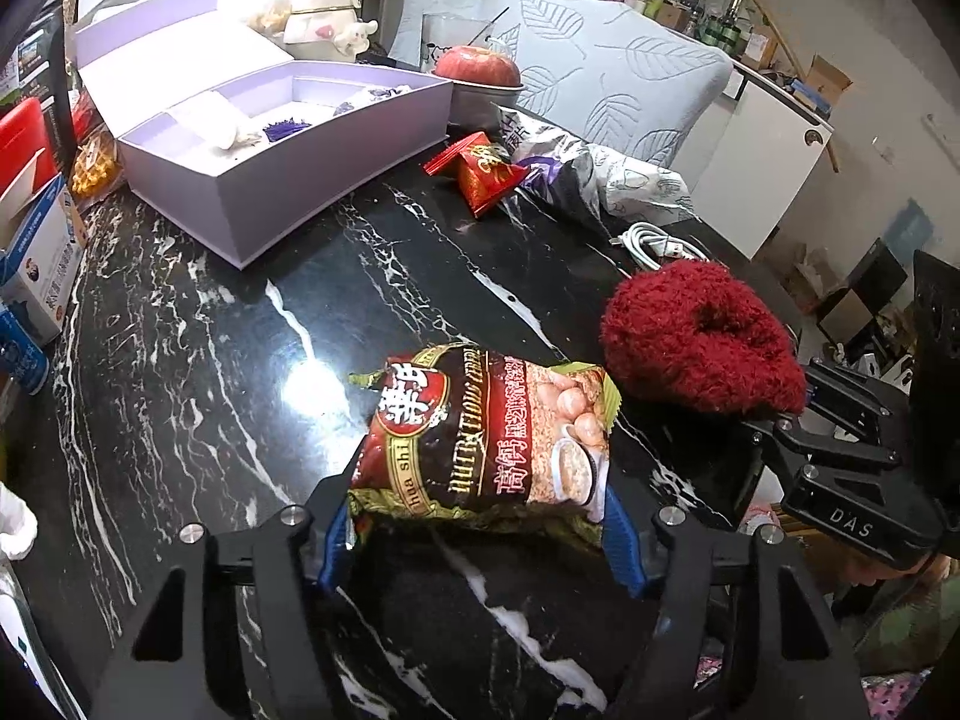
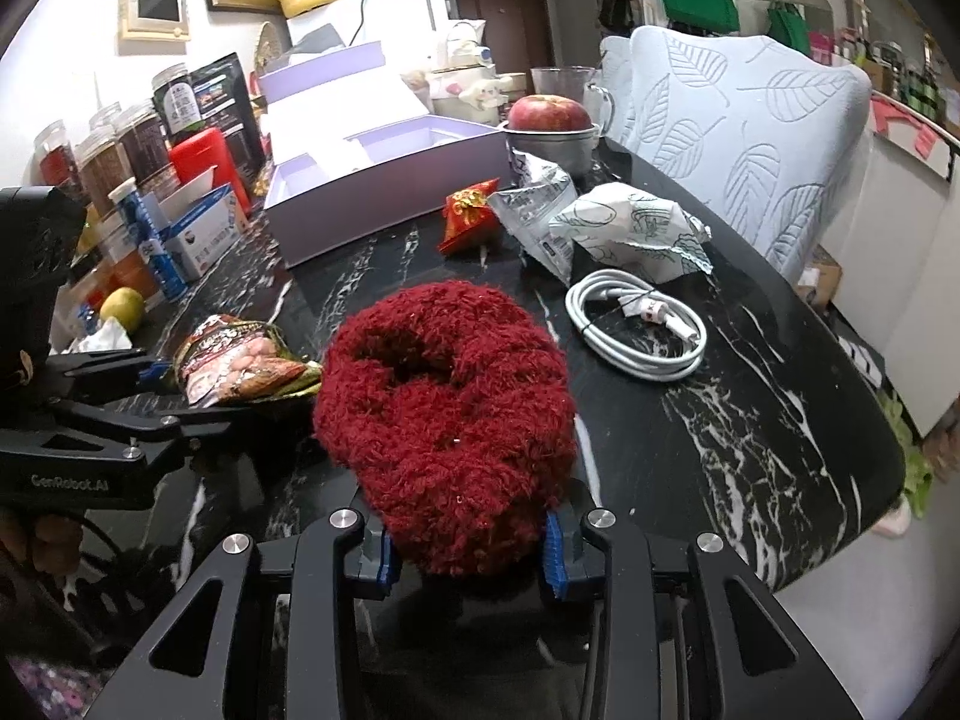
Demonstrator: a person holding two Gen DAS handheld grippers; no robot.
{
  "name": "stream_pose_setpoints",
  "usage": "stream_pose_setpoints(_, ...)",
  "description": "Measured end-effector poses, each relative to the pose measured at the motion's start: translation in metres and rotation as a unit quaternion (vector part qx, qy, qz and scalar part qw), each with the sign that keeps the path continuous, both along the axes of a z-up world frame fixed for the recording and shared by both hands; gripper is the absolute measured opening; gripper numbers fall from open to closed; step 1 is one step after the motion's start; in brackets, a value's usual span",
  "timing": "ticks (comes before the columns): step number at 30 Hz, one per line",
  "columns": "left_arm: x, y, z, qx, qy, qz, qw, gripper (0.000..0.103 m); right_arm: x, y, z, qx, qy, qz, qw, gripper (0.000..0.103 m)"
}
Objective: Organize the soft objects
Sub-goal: 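Lift the snack bag and red fluffy ball with both grippers, then carry the snack bag and red fluffy ball with both grippers toward the lavender box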
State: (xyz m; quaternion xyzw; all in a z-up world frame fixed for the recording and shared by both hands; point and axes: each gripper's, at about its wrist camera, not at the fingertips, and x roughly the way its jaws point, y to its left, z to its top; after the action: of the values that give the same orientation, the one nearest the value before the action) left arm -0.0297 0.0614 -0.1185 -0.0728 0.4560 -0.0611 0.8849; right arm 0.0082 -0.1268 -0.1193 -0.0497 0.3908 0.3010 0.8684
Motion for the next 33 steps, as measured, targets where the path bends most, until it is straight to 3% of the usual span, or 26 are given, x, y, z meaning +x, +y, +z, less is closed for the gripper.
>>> stream_pose_setpoints(18,-0.048,0.01,0.031,0.017,-0.047,0.039,0.998,0.065,-0.034,0.02,0.014,0.028,-0.01,0.071,0.997,0.035)
stream_pose_setpoints(33,-0.065,0.04,0.073,0.03,-0.104,0.072,0.9915,0.065,-0.037,0.052,0.054,0.044,-0.054,0.123,0.99,0.035)
